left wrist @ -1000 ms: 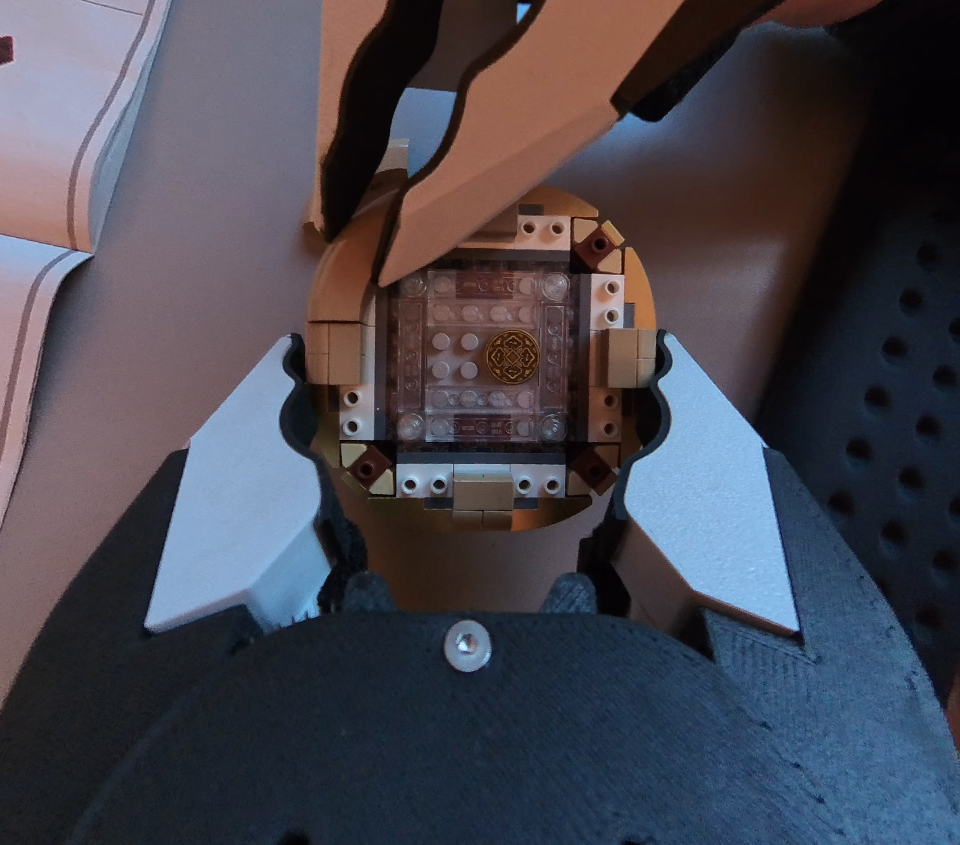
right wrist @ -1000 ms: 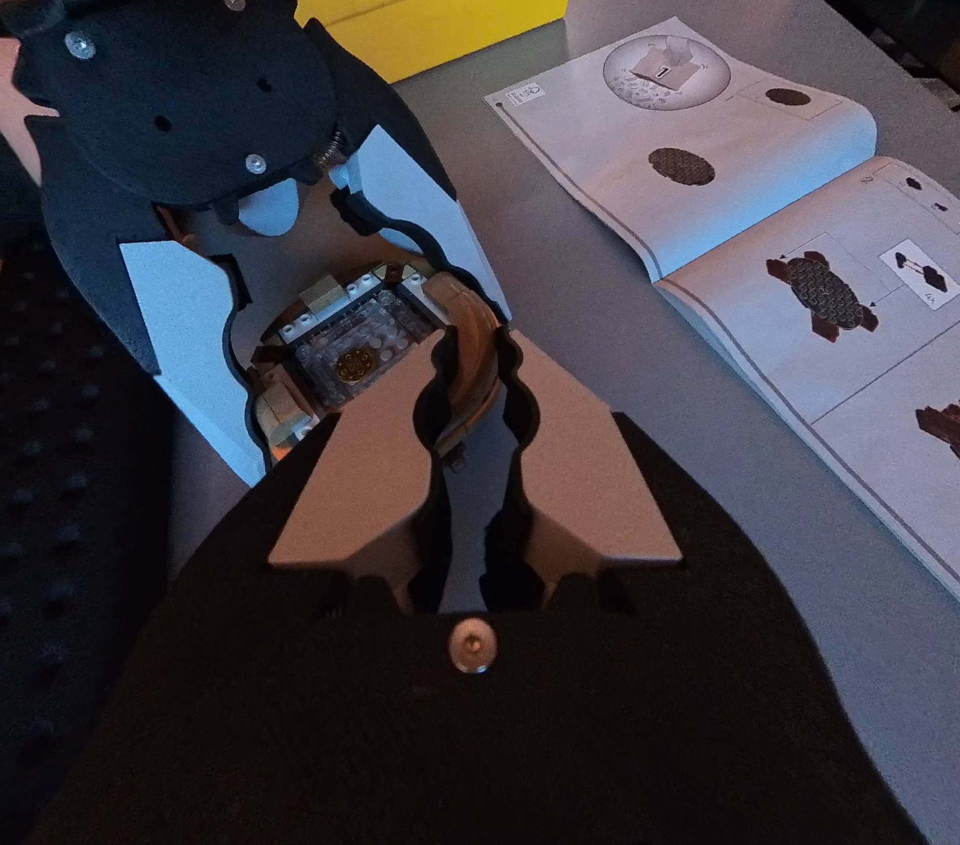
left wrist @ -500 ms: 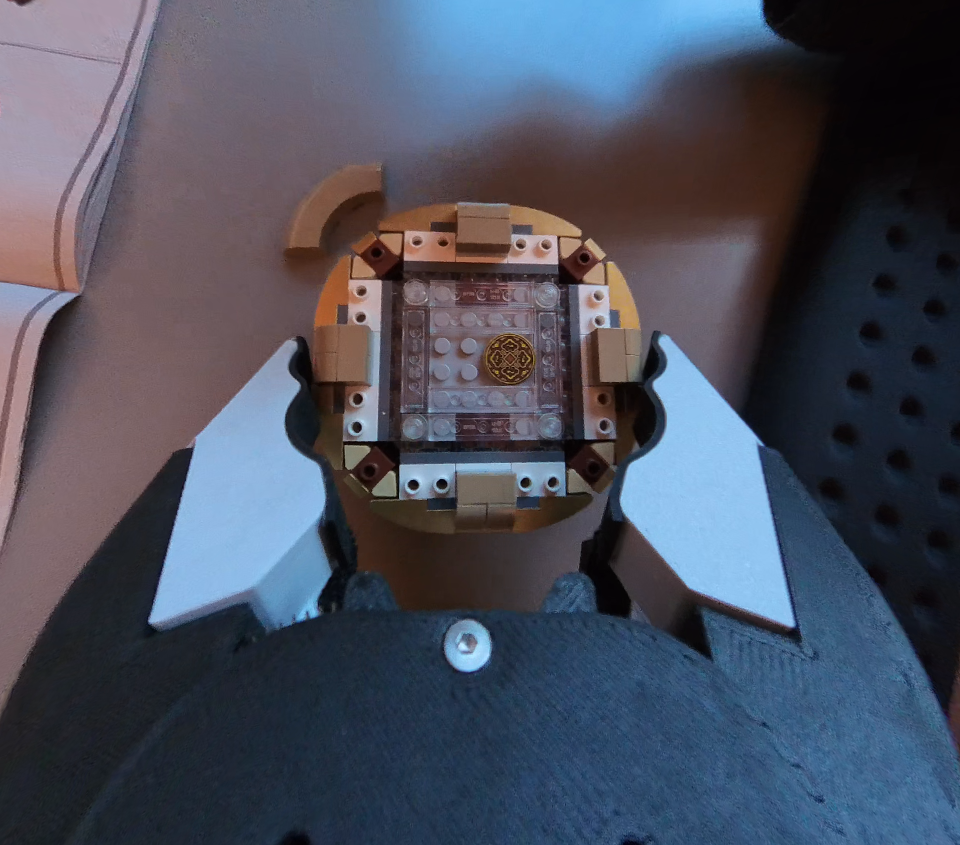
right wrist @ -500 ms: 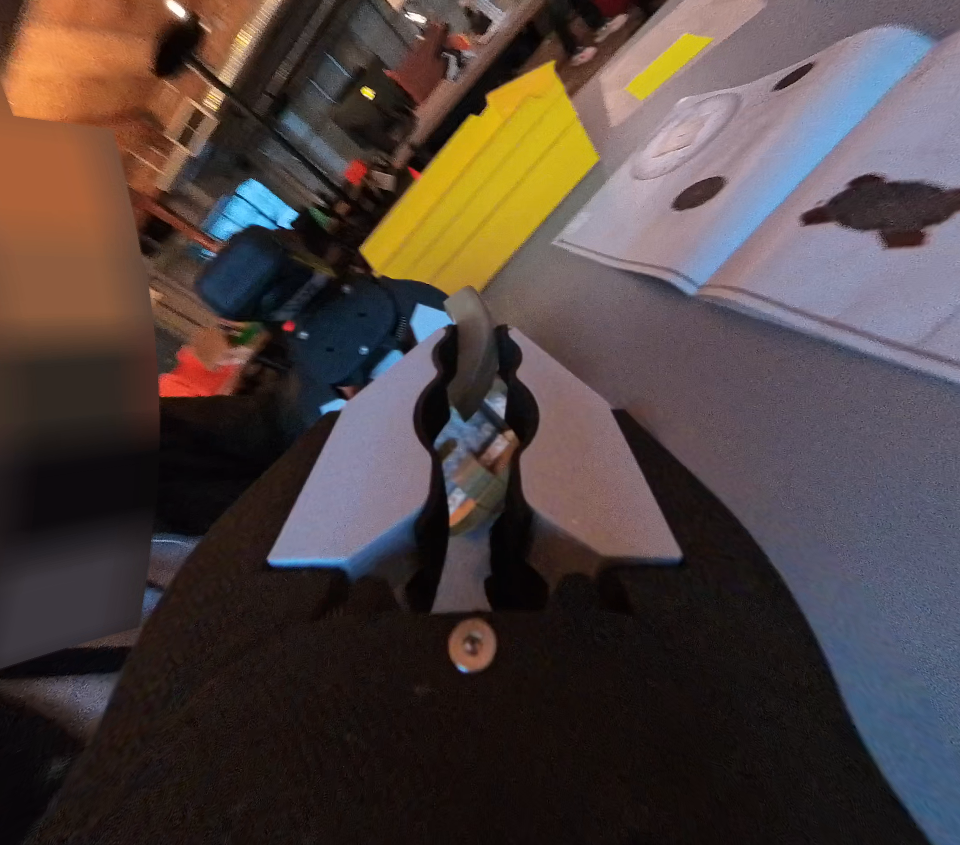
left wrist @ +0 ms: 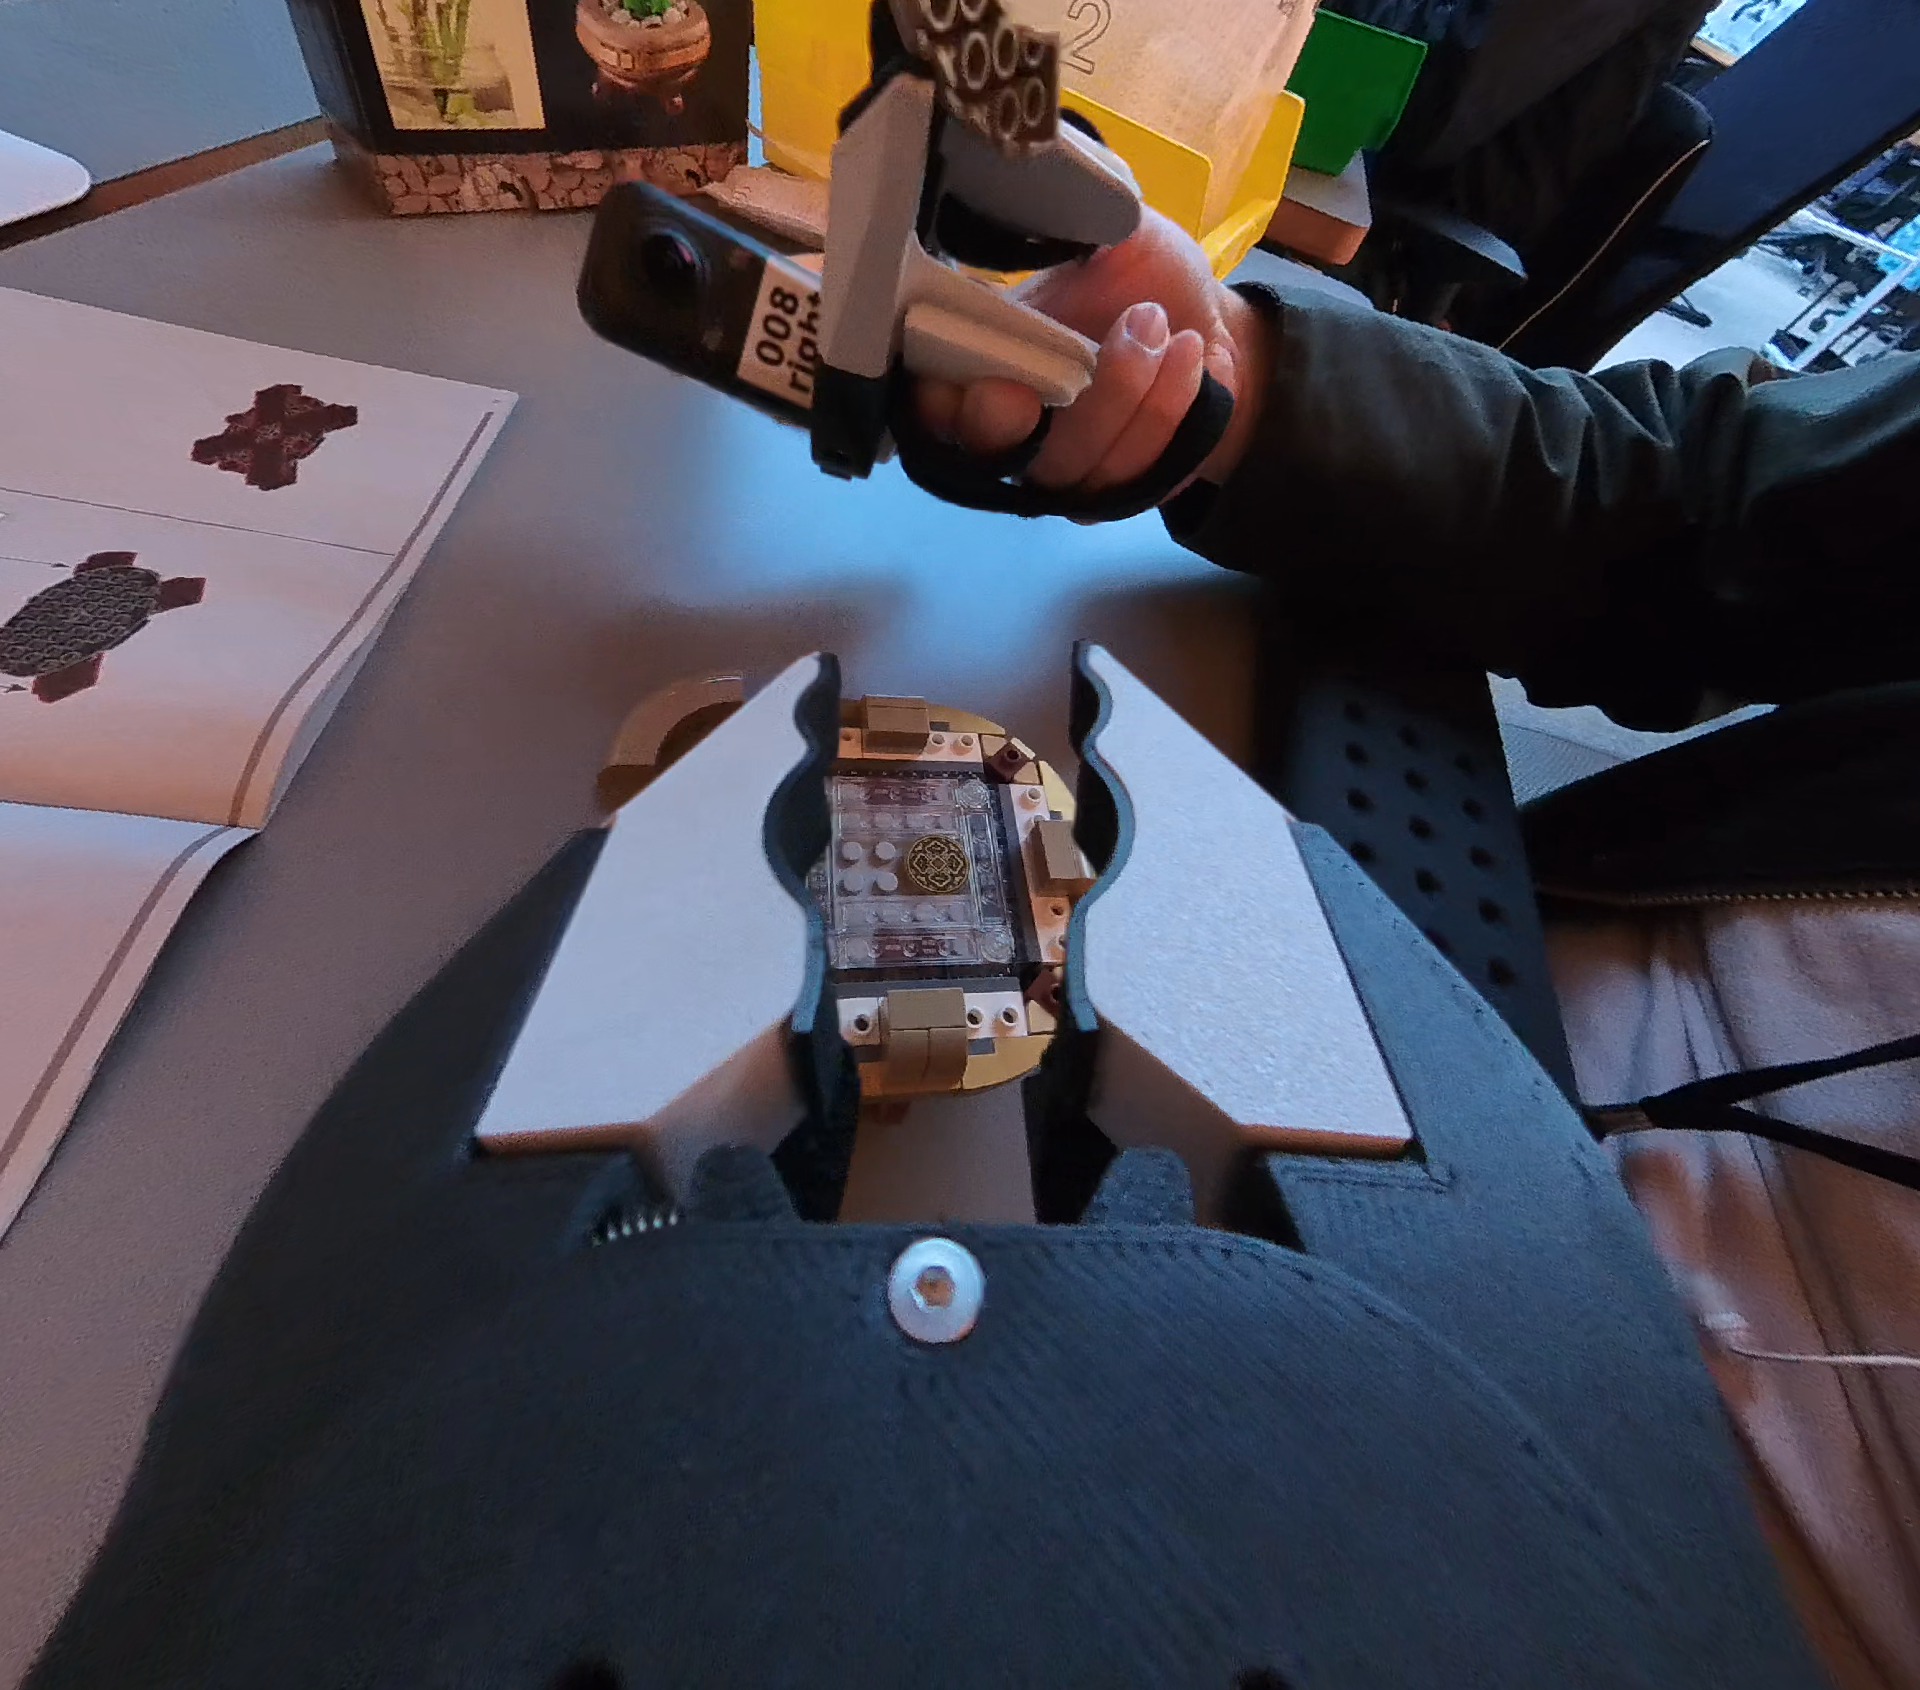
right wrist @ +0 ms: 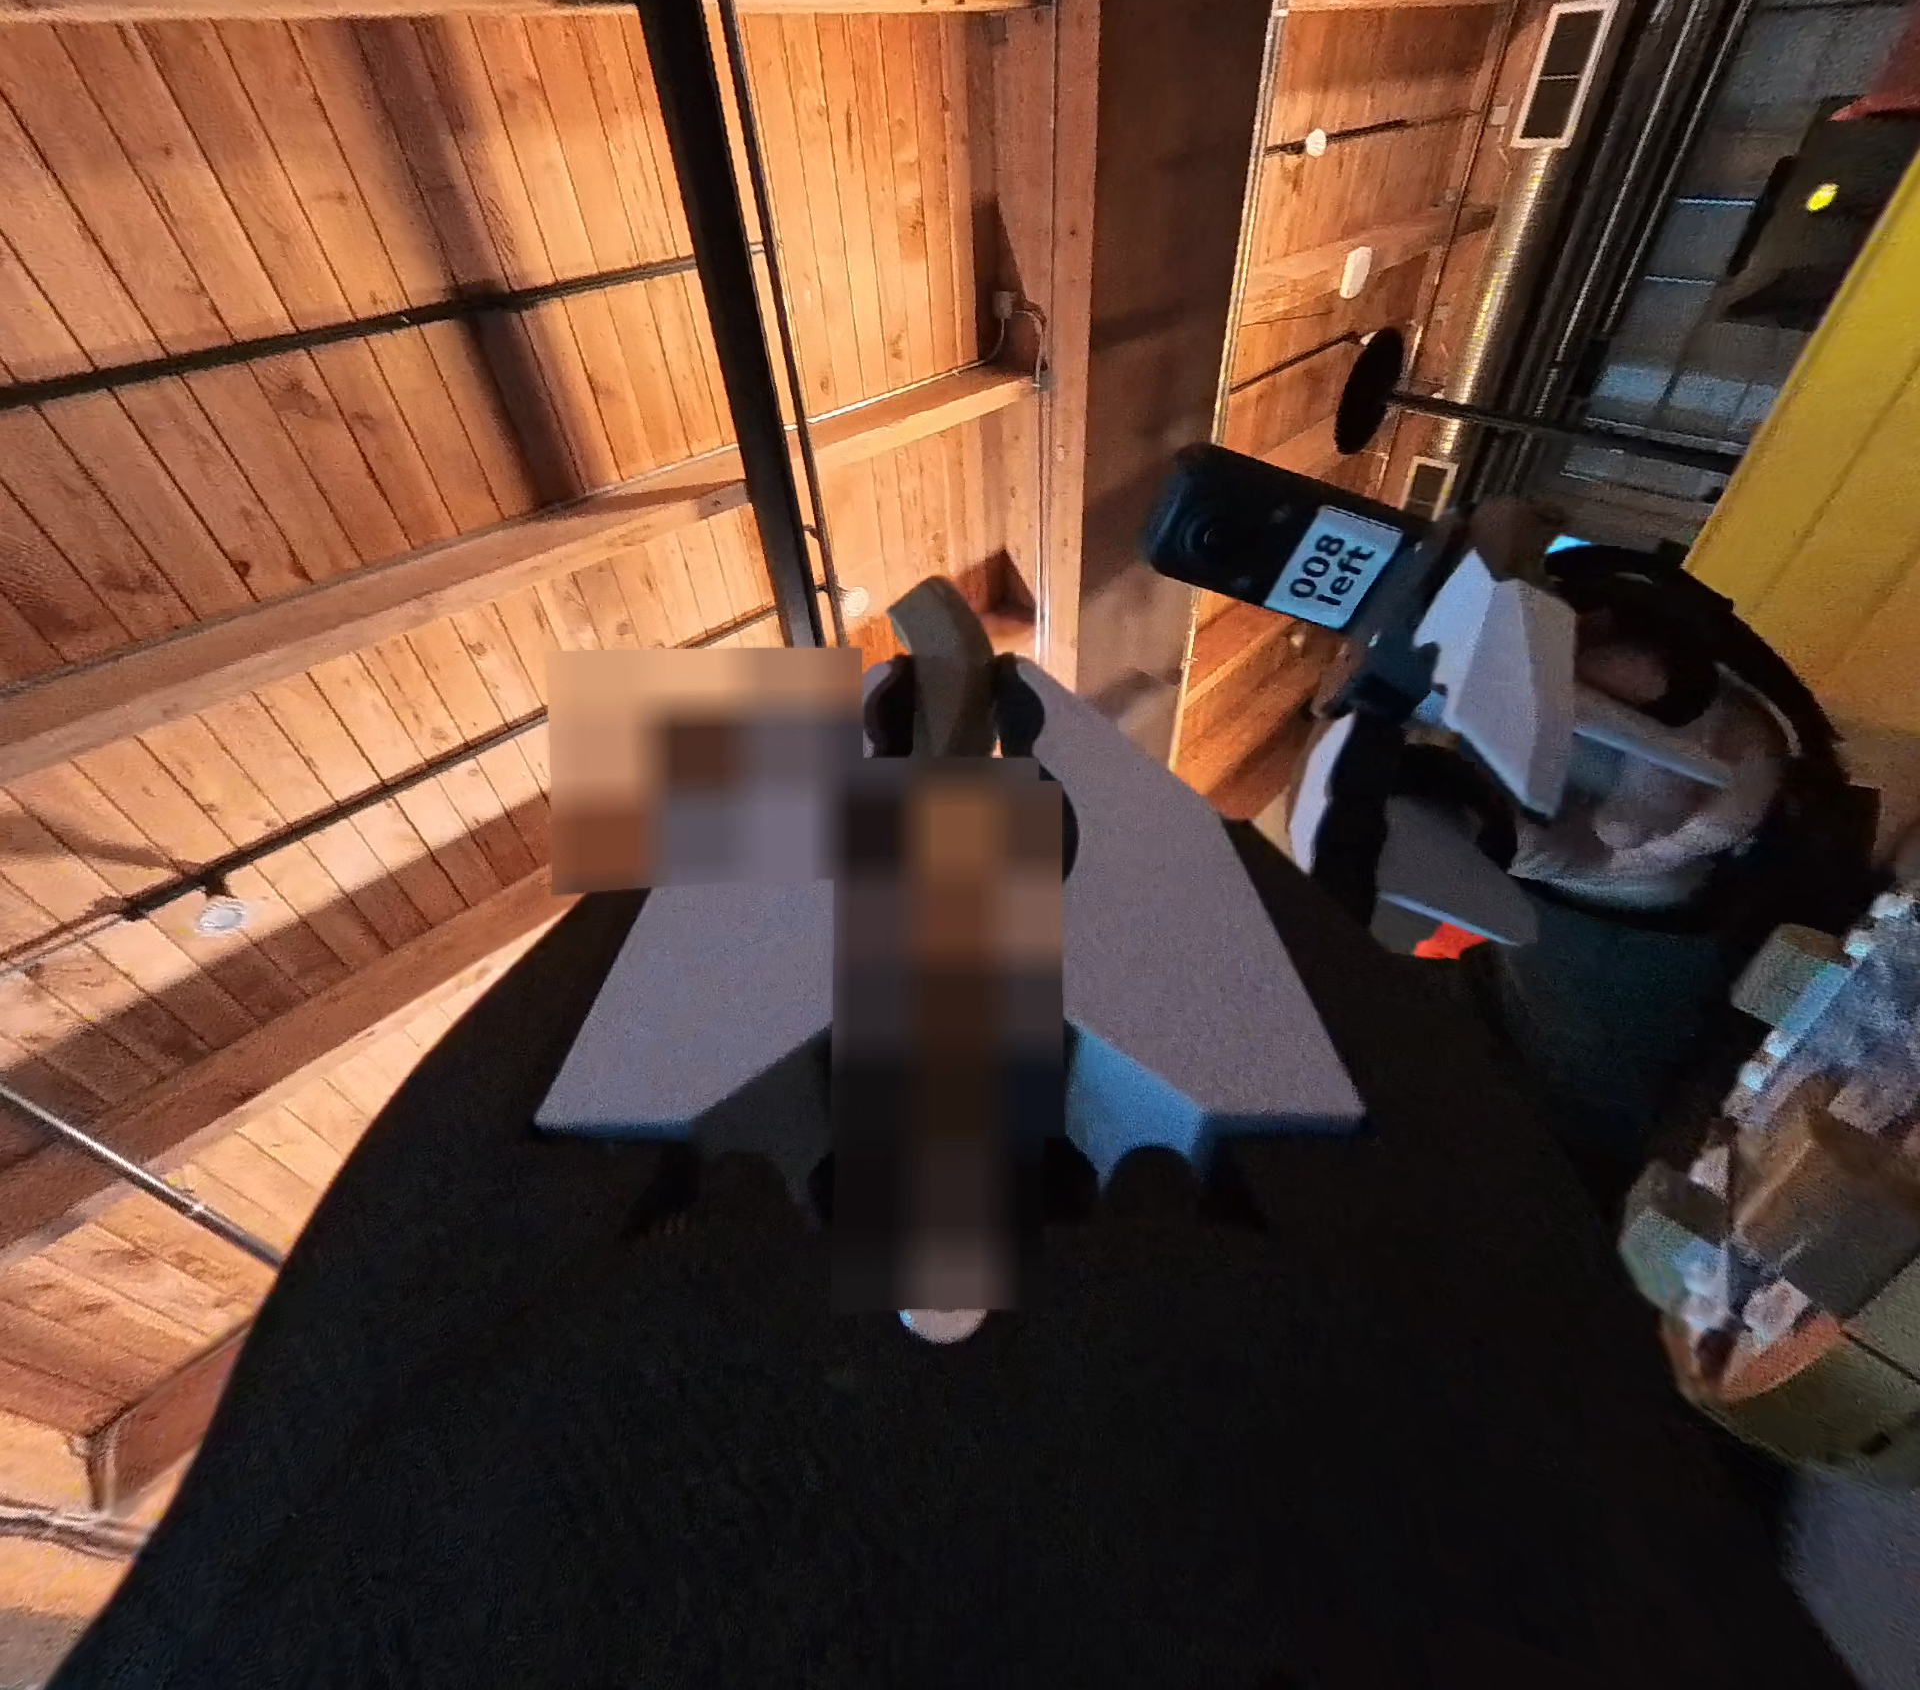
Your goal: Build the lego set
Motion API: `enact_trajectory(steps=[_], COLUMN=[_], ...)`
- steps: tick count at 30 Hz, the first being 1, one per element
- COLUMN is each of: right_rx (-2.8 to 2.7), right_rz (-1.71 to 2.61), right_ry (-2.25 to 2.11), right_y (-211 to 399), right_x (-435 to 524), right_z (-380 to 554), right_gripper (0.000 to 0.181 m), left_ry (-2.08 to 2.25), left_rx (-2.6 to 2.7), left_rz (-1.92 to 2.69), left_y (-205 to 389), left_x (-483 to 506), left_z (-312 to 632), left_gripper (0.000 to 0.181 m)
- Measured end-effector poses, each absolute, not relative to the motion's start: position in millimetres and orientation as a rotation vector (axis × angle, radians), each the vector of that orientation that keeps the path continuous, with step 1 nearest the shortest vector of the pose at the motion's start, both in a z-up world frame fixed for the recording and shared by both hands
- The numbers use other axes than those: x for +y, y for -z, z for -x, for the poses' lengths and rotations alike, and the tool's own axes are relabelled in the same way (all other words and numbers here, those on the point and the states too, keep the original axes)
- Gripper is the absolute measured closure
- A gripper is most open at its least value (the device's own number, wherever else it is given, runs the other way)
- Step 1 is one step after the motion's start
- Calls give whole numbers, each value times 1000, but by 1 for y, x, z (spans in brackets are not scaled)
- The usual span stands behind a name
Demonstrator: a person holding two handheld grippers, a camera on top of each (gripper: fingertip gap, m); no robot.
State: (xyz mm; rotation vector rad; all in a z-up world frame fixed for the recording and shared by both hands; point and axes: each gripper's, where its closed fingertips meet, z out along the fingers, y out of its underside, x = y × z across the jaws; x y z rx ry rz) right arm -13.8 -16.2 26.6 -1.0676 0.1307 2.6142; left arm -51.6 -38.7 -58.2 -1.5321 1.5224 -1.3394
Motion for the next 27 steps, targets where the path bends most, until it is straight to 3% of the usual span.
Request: enact_trajectory(steps=[7,19,23,27], right_rx=[260,275,15,-417], right_rz=[901,991,1351,1511], right_ry=[-2728,-2710,-2296,-1607], right_y=[-34,-23,-5,-1], right_x=[-12,-9,-9,-12], right_z=[-3,7,29,38], right_gripper=[170,170,169,169], left_ry=[1331,1466,1553,1683], left_rx=[1533,1444,1371,1257], left_rz=[1529,1517,1514,1494], left_y=[59,43,34,19], left_x=[-38,-34,-30,-21], left_z=[54,58,61,68], left_gripper=[155,157,153,139])
